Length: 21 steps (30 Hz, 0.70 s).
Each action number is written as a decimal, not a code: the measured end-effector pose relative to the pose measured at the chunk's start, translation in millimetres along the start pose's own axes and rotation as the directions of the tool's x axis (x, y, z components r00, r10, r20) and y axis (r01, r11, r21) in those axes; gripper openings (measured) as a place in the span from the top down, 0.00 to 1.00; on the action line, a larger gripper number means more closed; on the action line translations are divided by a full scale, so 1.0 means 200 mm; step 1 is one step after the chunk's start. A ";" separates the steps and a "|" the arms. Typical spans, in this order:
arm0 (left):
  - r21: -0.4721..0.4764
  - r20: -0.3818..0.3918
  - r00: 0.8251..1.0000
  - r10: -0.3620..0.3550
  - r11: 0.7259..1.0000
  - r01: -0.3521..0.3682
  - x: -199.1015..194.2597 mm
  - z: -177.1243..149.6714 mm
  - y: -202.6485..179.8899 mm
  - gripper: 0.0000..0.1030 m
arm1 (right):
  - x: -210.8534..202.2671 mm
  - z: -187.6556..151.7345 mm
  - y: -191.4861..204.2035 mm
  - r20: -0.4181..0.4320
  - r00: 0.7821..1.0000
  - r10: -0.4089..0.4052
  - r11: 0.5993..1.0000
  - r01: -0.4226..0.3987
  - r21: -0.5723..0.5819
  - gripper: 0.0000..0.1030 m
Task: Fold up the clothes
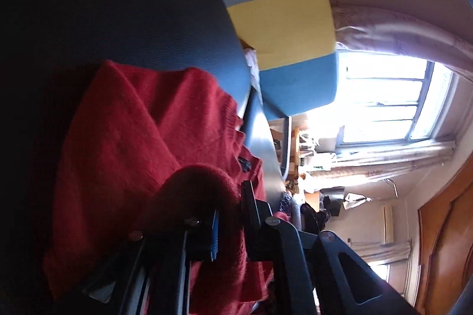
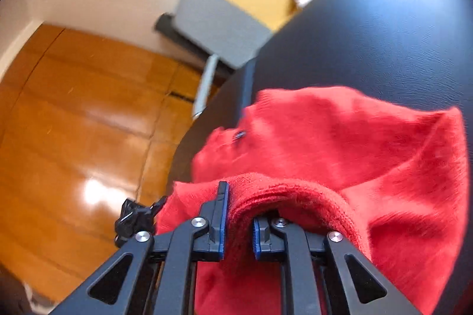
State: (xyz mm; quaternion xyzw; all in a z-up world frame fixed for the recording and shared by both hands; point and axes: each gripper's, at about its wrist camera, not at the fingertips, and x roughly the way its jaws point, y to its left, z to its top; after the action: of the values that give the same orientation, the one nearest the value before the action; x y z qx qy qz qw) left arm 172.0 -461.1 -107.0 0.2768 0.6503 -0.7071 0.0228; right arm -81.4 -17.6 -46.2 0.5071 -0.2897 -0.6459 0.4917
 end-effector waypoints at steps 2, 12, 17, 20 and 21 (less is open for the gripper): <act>-0.028 0.003 1.000 -0.011 1.000 0.011 0.01 0.02 0.03 0.88 | 0.02 0.02 -0.07 0.011 1.000 -0.008 0.998 0.008 0.062 0.73; 0.125 0.133 0.985 0.113 0.984 -0.130 -0.21 0.08 -0.07 0.78 | -0.07 0.08 0.05 0.104 0.994 0.042 0.999 -0.045 0.020 0.26; 0.400 0.153 0.943 0.297 0.853 -0.334 -0.13 0.03 -0.29 0.74 | -0.05 0.03 0.13 0.075 0.994 -0.084 0.992 0.091 -0.093 0.24; 0.517 0.159 0.921 0.355 0.765 -0.384 -0.02 0.03 -0.39 0.67 | -0.05 0.01 0.16 0.077 0.981 -0.176 0.968 0.186 -0.168 0.24; 0.544 0.151 0.919 0.363 0.746 -0.384 0.02 0.03 -0.42 0.63 | -0.05 0.01 0.17 0.082 0.976 -0.204 0.957 0.216 -0.192 0.23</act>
State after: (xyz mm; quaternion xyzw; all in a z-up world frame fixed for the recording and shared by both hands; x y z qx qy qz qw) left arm 133.9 -453.5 -33.1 0.3825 0.3432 -0.8528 0.0927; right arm -72.1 -19.6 -12.6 0.4631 -0.1830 -0.7354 0.4595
